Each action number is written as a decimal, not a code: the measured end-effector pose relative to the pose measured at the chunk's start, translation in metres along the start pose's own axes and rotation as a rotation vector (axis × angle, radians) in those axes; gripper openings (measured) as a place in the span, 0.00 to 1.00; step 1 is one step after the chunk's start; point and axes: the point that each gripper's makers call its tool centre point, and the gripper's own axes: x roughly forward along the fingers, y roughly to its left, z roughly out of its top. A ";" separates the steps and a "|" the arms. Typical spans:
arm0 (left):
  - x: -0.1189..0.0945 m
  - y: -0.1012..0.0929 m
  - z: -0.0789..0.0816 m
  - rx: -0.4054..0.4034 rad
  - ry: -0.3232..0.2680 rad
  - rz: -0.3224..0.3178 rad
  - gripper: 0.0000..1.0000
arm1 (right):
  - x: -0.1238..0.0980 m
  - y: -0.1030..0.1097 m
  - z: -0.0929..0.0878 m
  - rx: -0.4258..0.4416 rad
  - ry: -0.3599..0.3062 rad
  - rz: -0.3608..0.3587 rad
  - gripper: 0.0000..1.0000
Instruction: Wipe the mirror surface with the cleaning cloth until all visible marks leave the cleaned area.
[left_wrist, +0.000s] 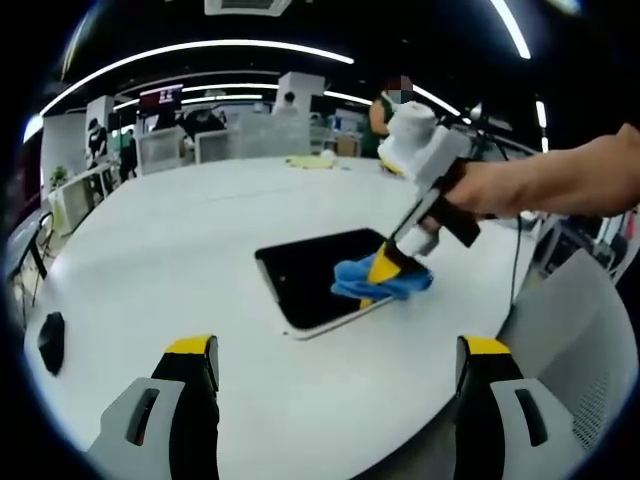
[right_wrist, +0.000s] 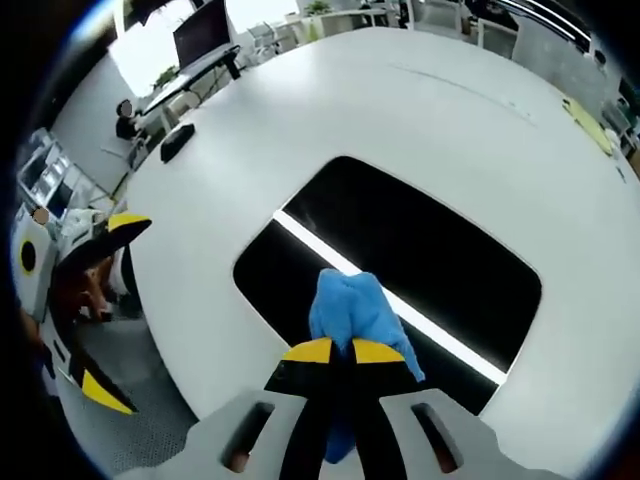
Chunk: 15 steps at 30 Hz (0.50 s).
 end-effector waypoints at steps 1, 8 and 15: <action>0.000 0.000 0.000 0.000 0.000 0.001 0.99 | 0.002 0.001 0.002 0.005 -0.003 0.005 0.00; 0.000 0.000 0.000 0.001 0.001 0.001 0.99 | 0.006 0.013 0.010 -0.011 -0.010 0.015 0.00; 0.000 0.001 0.000 -0.006 -0.002 0.000 0.99 | 0.014 0.025 0.021 -0.037 -0.018 0.030 0.00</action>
